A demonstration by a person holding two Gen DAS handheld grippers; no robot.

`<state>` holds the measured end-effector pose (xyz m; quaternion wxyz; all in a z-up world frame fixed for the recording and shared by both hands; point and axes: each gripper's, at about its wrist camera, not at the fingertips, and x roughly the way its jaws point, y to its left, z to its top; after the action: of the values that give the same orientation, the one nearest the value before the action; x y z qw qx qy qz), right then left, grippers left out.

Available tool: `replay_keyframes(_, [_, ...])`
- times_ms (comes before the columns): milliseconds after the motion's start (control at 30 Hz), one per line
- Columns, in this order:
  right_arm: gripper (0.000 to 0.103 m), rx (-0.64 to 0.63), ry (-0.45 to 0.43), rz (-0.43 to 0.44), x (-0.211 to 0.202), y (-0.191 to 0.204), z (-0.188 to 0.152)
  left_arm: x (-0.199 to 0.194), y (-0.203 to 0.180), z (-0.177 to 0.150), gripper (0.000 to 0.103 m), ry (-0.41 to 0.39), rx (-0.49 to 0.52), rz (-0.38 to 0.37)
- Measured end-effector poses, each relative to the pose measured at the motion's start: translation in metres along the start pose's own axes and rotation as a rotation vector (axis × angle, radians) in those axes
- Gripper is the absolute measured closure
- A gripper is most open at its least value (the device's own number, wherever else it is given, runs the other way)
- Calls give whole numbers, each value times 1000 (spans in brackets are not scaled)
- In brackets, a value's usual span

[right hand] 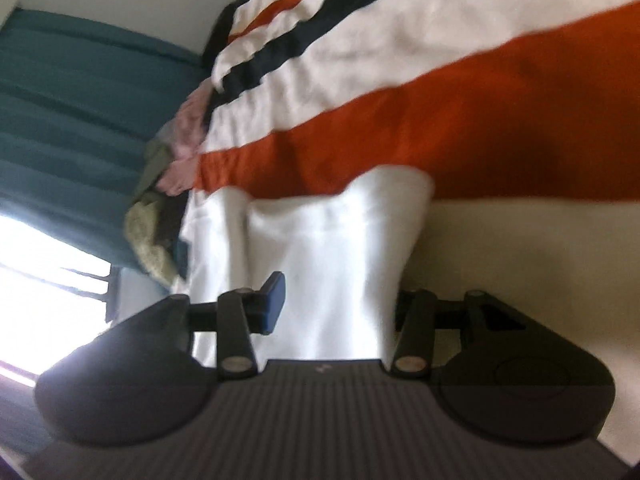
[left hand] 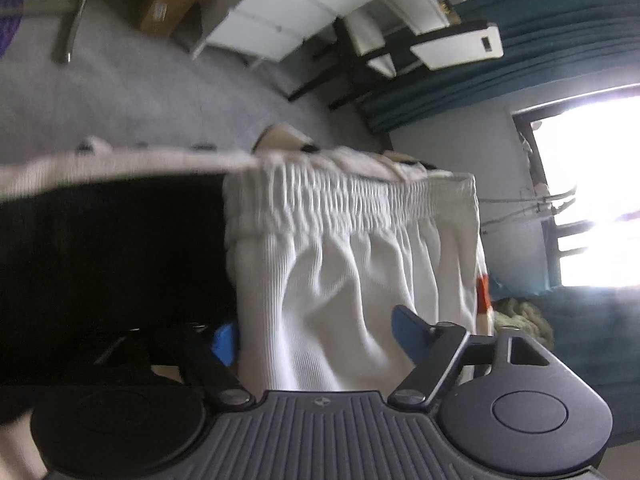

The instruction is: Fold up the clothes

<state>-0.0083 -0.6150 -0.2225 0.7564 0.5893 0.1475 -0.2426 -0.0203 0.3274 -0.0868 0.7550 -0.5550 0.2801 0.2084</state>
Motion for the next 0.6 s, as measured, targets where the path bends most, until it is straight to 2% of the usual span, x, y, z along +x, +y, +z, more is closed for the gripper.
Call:
replay_keyframes(33, [59, -30, -10, -17, 2, 3, 0, 2, -2, 2, 32, -23, 20, 21])
replay_keyframes(67, [80, -61, -21, -37, 4, 7, -1, 5, -3, 3, 38, -31, 34, 40])
replay_keyframes(100, [92, -68, -28, -61, 6, 7, 0, 8, -3, 4, 41, -26, 35, 53])
replay_keyframes(133, [97, -52, -36, -67, 6, 5, 1, 9, -2, 3, 46, -24, 29, 59])
replay_keyframes(200, [98, -23, -57, -67, 5, 2, 2, 5, 0, 1, 54, -33, 24, 53])
replay_keyframes(267, [98, -23, -87, -50, 1, 4, 2, 3, 1, 0, 69, -35, 30, 32])
replay_keyframes(400, [98, -38, -160, 30, -14, 14, 6, -10, 1, 2, 79, -56, 56, -14])
replay_keyframes(467, [98, -47, -193, 59, -24, 18, 7, -18, -6, 0, 92, -86, 101, -53])
replay_keyframes(533, [98, -80, -213, 57, -33, 24, 9, -27, -17, -2, 94, -135, 156, -87])
replay_keyframes(600, [98, -97, -215, 55, -38, 30, 14, -40, -26, -6, 94, -186, 218, -155])
